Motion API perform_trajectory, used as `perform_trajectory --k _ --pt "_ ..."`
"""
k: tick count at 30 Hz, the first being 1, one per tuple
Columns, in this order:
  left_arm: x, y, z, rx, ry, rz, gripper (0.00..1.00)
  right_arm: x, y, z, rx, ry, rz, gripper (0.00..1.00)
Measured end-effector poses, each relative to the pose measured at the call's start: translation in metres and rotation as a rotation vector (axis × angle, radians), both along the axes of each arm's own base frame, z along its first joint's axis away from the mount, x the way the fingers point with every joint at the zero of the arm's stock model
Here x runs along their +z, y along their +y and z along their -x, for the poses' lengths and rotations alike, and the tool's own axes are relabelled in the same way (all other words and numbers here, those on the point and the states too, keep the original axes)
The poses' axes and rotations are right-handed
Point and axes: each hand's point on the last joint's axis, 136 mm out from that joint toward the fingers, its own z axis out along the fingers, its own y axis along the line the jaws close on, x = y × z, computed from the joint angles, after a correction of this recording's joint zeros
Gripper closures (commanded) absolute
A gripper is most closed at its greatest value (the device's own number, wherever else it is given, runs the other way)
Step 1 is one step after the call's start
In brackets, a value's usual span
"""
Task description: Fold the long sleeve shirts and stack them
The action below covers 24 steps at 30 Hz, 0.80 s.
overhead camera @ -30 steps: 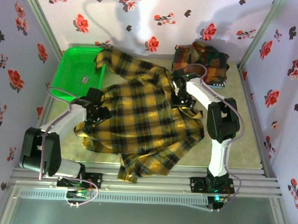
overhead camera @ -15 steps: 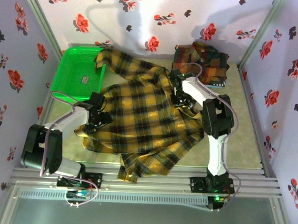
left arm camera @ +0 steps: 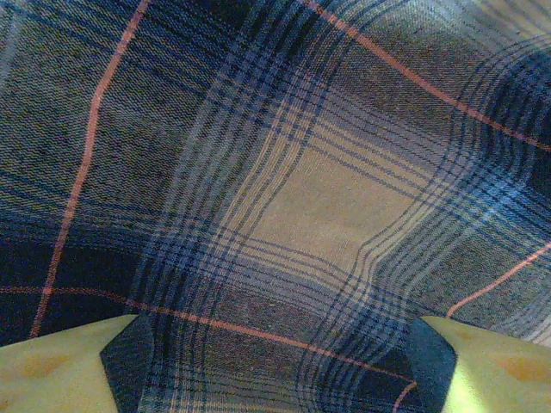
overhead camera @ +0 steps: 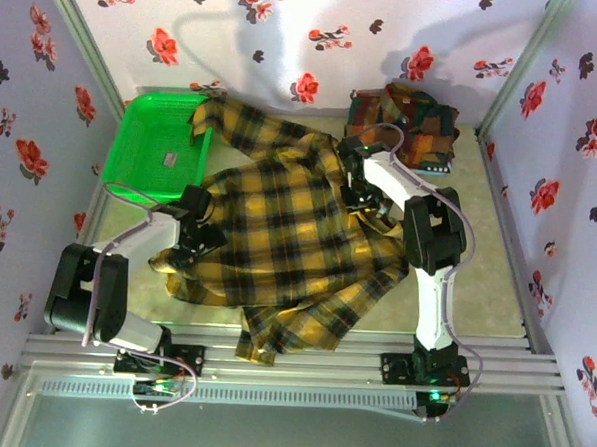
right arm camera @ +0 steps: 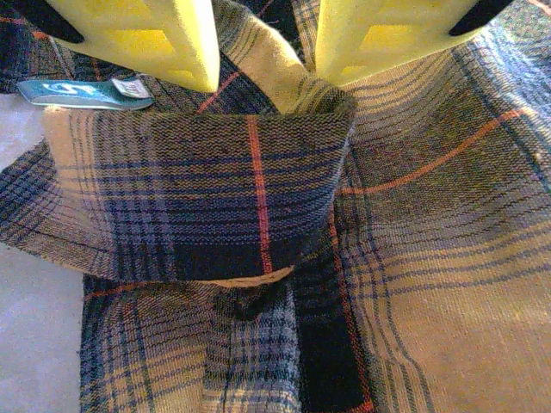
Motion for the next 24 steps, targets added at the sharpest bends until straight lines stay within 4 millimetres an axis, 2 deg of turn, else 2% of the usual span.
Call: perform_trajectory --k 2,6,9,12,18,20,24 --pt "-0.001 0.000 0.000 0.000 0.004 -0.001 0.21 -0.003 0.000 0.000 0.000 0.007 0.004 0.70" --pt "-0.005 0.000 0.000 0.000 0.012 -0.005 0.21 -0.008 -0.005 -0.001 -0.013 0.012 0.020 0.87" --pt "-0.011 0.001 0.002 0.001 0.032 -0.014 0.21 -0.008 -0.016 -0.005 -0.039 0.006 0.033 0.95" --pt "-0.019 0.003 0.002 0.002 0.062 -0.032 0.21 -0.006 -0.035 -0.011 -0.083 -0.005 0.054 0.99" --pt "-0.018 -0.002 -0.023 -0.010 0.060 -0.053 0.21 0.006 -0.079 -0.029 -0.180 -0.049 0.086 1.00" --pt "-0.018 -0.004 -0.036 -0.022 0.058 -0.062 0.21 0.017 -0.093 -0.040 -0.201 -0.084 0.095 1.00" --pt "-0.018 -0.011 -0.065 -0.048 0.052 -0.079 0.21 0.051 -0.120 -0.071 -0.230 -0.184 0.130 1.00"
